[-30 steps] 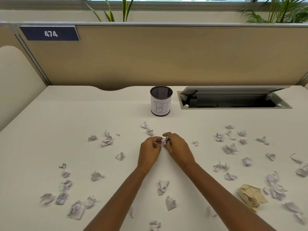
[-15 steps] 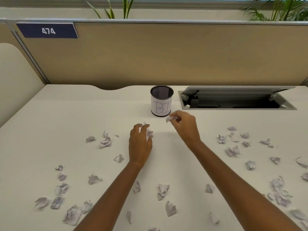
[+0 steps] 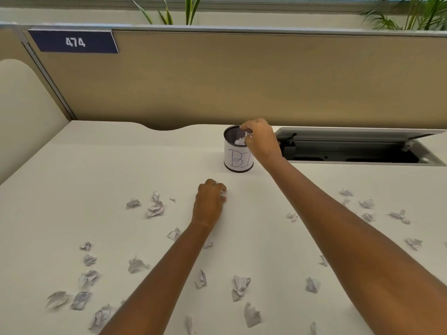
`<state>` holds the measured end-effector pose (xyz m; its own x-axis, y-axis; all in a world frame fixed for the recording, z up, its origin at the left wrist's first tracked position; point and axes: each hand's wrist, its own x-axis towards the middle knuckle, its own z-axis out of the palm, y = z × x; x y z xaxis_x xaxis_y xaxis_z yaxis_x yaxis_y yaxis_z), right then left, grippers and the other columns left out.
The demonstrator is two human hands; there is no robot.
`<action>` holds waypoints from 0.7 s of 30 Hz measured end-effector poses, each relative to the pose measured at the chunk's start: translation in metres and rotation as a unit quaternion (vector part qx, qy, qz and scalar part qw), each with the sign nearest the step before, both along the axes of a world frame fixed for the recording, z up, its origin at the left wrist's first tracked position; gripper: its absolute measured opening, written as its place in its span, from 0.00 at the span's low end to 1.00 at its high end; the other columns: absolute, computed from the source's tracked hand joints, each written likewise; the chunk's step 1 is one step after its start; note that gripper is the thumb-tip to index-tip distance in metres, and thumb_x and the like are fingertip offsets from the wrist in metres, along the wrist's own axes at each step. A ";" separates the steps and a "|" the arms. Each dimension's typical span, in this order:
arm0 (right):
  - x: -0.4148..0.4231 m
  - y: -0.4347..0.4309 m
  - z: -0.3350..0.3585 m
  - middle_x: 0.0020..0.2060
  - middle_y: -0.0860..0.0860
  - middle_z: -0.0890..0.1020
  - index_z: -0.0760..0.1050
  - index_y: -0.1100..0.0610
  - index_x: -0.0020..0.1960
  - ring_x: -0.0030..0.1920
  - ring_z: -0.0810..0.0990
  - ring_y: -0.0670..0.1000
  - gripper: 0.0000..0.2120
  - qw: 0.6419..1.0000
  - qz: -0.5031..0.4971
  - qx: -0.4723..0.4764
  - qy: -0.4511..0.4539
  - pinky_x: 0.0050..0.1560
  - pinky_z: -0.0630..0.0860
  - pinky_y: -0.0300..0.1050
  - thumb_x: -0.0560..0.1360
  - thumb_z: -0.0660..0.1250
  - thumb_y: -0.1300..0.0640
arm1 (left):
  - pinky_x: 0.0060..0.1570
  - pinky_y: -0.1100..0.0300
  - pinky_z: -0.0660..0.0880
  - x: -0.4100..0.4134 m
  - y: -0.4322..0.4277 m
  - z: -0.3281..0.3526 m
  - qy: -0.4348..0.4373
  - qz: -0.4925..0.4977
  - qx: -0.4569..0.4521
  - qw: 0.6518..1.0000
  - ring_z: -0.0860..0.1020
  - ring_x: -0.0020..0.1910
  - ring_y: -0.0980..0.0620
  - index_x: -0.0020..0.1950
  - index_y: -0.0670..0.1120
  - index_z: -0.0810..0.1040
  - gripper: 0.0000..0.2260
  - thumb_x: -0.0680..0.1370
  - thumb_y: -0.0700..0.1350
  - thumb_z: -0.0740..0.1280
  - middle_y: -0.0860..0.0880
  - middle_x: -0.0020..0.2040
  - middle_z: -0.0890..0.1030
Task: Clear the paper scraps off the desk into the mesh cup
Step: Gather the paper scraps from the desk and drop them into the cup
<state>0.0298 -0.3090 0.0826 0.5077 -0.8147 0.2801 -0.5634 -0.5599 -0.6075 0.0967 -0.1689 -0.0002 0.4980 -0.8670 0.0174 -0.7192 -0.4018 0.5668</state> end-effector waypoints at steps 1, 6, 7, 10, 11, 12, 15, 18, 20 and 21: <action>-0.003 0.002 -0.002 0.60 0.61 0.73 0.75 0.62 0.59 0.56 0.75 0.60 0.16 1.000 -0.003 -0.003 -0.016 0.58 0.73 0.52 0.73 0.60 0.71 | 0.59 0.50 0.73 0.000 0.000 -0.001 0.000 0.001 -0.008 1.000 0.72 0.60 0.42 0.59 0.38 0.78 0.12 0.78 0.34 0.62 0.41 0.60 0.75; -0.018 0.017 -0.016 0.60 0.61 0.72 0.75 0.62 0.57 0.57 0.75 0.58 0.19 0.990 -0.046 -0.049 -0.127 0.55 0.71 0.44 0.71 0.56 0.75 | 0.55 0.54 0.72 -0.002 -0.002 -0.007 0.019 0.031 -0.045 0.998 0.71 0.58 0.43 0.52 0.37 0.79 0.09 0.78 0.33 0.60 0.41 0.56 0.76; -0.023 0.021 -0.021 0.59 0.62 0.72 0.75 0.63 0.57 0.57 0.75 0.58 0.20 0.986 -0.052 -0.055 -0.146 0.54 0.69 0.41 0.70 0.56 0.76 | 0.54 0.56 0.72 -0.001 -0.003 -0.007 0.029 0.038 -0.053 0.997 0.71 0.58 0.43 0.51 0.37 0.80 0.09 0.78 0.33 0.60 0.41 0.56 0.77; -0.037 0.037 -0.048 0.58 0.62 0.72 0.74 0.62 0.58 0.60 0.73 0.57 0.21 0.983 -0.071 -0.032 -0.167 0.57 0.69 0.41 0.69 0.56 0.76 | 0.50 0.61 0.70 0.002 -0.006 -0.002 0.105 0.079 -0.097 0.987 0.76 0.55 0.43 0.51 0.35 0.80 0.07 0.77 0.34 0.63 0.39 0.55 0.78; -0.042 0.043 -0.059 0.58 0.61 0.72 0.74 0.62 0.58 0.61 0.72 0.57 0.21 0.984 -0.074 -0.012 -0.160 0.60 0.71 0.45 0.70 0.56 0.76 | 0.49 0.59 0.72 0.003 -0.009 0.002 0.138 0.096 -0.117 0.979 0.77 0.54 0.41 0.50 0.35 0.80 0.07 0.76 0.34 0.64 0.37 0.55 0.79; -0.047 0.048 -0.071 0.59 0.61 0.72 0.74 0.62 0.59 0.61 0.72 0.58 0.20 0.987 -0.073 0.009 -0.144 0.62 0.72 0.49 0.70 0.56 0.75 | 0.46 0.59 0.73 0.005 -0.013 0.007 0.163 0.110 -0.135 0.971 0.78 0.53 0.40 0.50 0.34 0.81 0.06 0.76 0.34 0.65 0.36 0.54 0.80; -0.058 0.060 -0.100 0.59 0.62 0.73 0.72 0.63 0.60 0.62 0.71 0.59 0.18 0.995 -0.061 0.044 -0.068 0.65 0.68 0.49 0.72 0.58 0.73 | 0.44 0.63 0.70 0.008 -0.029 0.028 0.177 0.115 -0.181 0.961 0.79 0.52 0.39 0.50 0.34 0.81 0.07 0.76 0.35 0.66 0.36 0.54 0.80; -0.061 0.066 -0.113 0.59 0.61 0.74 0.72 0.64 0.60 0.62 0.70 0.58 0.16 0.999 -0.040 0.021 -0.002 0.61 0.66 0.44 0.75 0.56 0.70 | 0.49 0.63 0.71 0.009 -0.049 0.052 0.136 0.086 -0.224 0.961 0.78 0.53 0.42 0.51 0.35 0.81 0.07 0.76 0.36 0.66 0.37 0.55 0.78; -0.060 0.069 -0.115 0.59 0.60 0.75 0.72 0.64 0.60 0.62 0.70 0.57 0.15 0.999 -0.023 0.007 0.029 0.59 0.69 0.47 0.75 0.55 0.69 | 0.52 0.61 0.71 0.006 -0.064 0.065 0.108 0.068 -0.235 0.963 0.77 0.54 0.43 0.51 0.36 0.81 0.07 0.76 0.36 0.66 0.38 0.56 0.77; -0.059 0.070 -0.116 0.59 0.60 0.75 0.72 0.64 0.60 0.62 0.70 0.57 0.15 0.999 -0.021 0.000 0.039 0.58 0.71 0.49 0.76 0.55 0.69 | 0.53 0.60 0.70 0.005 -0.071 0.070 0.098 0.059 -0.237 0.965 0.76 0.55 0.43 0.50 0.36 0.80 0.06 0.76 0.36 0.66 0.38 0.56 0.77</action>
